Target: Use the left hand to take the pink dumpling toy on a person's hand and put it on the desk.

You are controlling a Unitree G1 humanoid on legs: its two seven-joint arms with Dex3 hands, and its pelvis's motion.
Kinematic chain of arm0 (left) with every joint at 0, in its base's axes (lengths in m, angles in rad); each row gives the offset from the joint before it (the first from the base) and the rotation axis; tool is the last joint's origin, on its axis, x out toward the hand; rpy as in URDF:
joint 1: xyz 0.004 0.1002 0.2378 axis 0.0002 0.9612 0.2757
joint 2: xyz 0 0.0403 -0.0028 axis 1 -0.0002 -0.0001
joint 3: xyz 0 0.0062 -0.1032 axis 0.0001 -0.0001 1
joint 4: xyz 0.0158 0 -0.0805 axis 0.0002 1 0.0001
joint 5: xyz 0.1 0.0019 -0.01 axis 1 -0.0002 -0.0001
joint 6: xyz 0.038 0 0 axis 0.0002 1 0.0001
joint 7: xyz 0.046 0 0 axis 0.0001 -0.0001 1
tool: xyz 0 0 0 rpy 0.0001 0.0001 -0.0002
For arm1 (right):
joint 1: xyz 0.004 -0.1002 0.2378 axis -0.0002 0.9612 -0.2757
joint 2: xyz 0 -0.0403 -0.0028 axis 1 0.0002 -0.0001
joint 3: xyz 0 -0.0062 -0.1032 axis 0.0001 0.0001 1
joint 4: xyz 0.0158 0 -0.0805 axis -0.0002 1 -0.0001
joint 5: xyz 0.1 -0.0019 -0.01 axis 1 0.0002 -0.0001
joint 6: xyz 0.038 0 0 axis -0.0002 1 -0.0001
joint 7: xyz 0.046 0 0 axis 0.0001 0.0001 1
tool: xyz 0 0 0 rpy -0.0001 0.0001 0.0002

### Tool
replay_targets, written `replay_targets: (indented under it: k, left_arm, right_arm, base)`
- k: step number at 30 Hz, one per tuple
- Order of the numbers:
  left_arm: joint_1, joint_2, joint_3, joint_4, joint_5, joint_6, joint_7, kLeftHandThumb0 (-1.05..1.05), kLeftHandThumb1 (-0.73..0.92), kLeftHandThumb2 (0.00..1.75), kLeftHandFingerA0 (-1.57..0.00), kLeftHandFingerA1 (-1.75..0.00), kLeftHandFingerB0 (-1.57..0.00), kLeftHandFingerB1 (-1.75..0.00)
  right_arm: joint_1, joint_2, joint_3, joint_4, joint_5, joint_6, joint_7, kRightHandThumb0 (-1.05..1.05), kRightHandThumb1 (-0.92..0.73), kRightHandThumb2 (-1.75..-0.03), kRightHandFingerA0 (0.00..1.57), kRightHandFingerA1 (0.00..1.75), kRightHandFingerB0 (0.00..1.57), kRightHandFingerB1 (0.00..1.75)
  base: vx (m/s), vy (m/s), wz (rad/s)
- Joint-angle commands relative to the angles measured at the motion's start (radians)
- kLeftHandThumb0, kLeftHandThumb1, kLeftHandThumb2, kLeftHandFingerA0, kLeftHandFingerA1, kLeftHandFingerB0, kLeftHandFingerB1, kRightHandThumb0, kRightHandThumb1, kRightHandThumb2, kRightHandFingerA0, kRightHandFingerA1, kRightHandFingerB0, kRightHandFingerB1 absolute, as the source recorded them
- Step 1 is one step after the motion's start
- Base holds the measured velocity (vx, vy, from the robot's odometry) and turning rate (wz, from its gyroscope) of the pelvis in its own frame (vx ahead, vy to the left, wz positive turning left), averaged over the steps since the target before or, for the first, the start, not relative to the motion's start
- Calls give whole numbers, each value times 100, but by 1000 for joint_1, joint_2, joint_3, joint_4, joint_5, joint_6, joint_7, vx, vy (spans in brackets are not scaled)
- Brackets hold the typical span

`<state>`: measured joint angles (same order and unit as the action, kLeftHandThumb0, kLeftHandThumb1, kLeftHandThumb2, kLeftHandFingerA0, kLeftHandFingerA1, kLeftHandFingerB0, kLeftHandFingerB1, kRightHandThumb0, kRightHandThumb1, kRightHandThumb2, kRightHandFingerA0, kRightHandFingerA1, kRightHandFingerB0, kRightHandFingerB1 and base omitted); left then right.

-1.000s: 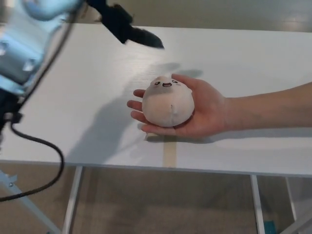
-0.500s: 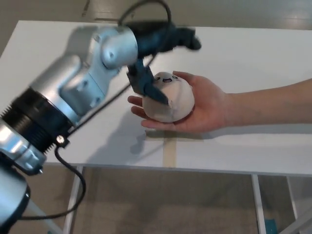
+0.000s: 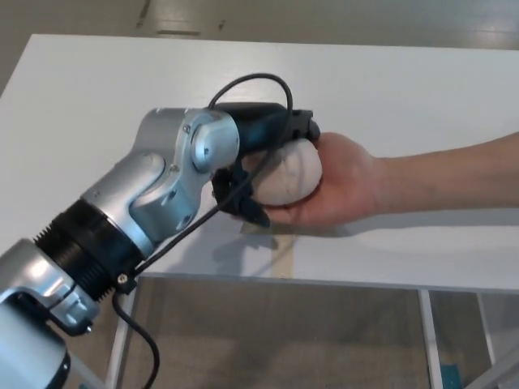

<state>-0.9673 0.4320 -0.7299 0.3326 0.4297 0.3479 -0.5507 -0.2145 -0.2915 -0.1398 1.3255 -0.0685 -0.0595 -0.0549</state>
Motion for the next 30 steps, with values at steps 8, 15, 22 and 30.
replay_targets:
  k: [8, 15, 22, 30]
  left_arm:
    - [125, -41, 112, 2, 71, -150, 154, -18, 78, 63, -67, -149, -73, -49]
    - [141, -42, 136, -16, 98, -163, 155, -23, 77, 65, -66, -154, -85, -69]
    - [134, -56, 158, 2, 101, -170, 150, -23, 77, 65, -70, -151, -81, -86]
    - [131, -62, 183, 12, 109, -195, 151, -22, 78, 64, -67, -157, -76, -99]
  right_arm:
    - [-2, 0, -11, -1, 9, 9, 18, -24, -67, -60, 62, 45, 50, 41]
    - [4, -1, -4, 0, 2, 6, 25, -24, -67, -60, 60, 44, 48, 40]
    - [3, 0, -10, -1, 8, 6, 30, -24, -67, -60, 59, 44, 50, 41]
    - [0, -4, -11, -1, 8, 9, 32, -24, -68, -61, 59, 44, 50, 41]
  base:
    - [0, 0, 0]
    - [0, 0, 0]
    - [0, 0, 0]
    - [0, 0, 0]
